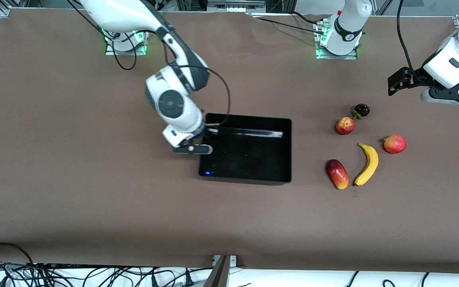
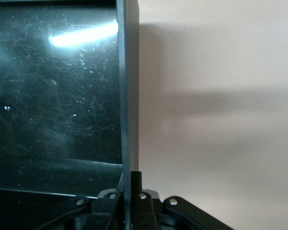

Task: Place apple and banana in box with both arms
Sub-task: 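Grip the box rim with the right gripper and slide it toward the fruit, then release the box with the right gripper while the left gripper reaches the apple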

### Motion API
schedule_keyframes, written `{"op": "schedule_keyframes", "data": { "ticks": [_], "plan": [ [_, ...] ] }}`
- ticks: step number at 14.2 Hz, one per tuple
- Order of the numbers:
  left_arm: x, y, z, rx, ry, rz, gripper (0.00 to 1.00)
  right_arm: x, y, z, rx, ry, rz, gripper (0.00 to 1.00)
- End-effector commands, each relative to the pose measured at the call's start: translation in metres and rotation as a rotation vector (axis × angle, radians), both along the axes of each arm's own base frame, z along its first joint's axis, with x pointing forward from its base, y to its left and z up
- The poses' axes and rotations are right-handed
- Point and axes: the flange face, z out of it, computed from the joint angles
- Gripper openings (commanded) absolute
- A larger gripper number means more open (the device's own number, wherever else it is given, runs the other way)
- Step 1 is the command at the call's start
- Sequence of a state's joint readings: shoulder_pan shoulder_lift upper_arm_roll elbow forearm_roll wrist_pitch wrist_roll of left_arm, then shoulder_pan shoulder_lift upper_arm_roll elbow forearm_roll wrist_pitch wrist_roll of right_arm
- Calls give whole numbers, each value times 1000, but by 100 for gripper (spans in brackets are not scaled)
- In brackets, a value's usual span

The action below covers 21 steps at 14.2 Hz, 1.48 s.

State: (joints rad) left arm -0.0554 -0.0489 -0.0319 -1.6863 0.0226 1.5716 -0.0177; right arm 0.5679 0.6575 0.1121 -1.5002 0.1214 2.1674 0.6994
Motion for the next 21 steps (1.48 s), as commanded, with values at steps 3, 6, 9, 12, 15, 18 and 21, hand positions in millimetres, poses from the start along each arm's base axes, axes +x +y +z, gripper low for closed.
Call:
{"op": "schedule_keyframes", "data": {
  "ticks": [3, 6, 9, 12, 15, 18, 21],
  "plan": [
    [2, -2, 5, 19, 0, 2, 100, -9, 74, -12, 57, -22, -92, 0],
    [2, -2, 5, 19, 0, 2, 100, -29, 98, -17, 65, -32, -38, 0],
    [2, -2, 5, 19, 0, 2, 100, -40, 108, -19, 61, -41, 39, 0],
    [2, -2, 5, 19, 0, 2, 100, -41, 106, -30, 49, -39, 87, 0],
    [2, -5, 5, 20, -1, -1, 100, -45, 109, -42, 39, -34, 90, 0],
    [1, -11, 5, 20, -1, -12, 100, -43, 107, -46, 37, -30, 83, 44],
    [1, -14, 5, 21, 1, -17, 100, -36, 102, -34, 40, -35, 78, 100]
  ]
}}
